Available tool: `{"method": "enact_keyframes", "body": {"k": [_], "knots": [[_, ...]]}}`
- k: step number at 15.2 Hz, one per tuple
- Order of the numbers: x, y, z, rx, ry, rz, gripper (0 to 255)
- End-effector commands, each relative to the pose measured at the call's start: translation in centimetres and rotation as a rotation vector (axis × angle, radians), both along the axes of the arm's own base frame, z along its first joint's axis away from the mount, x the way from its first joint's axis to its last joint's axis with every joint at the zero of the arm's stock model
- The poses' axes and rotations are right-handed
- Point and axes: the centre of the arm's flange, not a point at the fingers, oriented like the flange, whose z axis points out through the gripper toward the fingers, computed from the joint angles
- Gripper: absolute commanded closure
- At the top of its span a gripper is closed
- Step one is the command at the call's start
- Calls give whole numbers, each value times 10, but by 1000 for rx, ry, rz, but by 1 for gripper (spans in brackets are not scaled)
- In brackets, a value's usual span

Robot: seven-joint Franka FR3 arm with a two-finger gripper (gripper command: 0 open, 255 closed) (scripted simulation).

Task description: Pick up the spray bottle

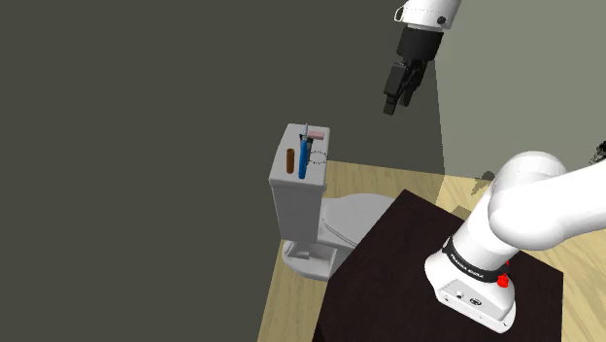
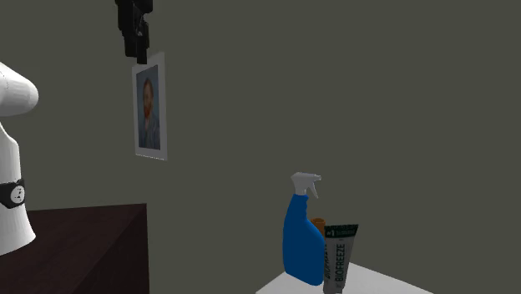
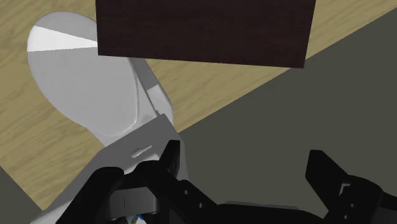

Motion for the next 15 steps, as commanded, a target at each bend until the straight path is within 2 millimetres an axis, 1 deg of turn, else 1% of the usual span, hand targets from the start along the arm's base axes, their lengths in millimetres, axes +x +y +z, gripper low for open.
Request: {"method": "enact_keyframes", "body": {"k": [1, 8, 15], "knots": [[0, 0, 0, 0, 0, 0, 0], [90, -3, -45, 19, 78, -157, 0], [175, -18, -98, 38, 156, -314, 0]]}}
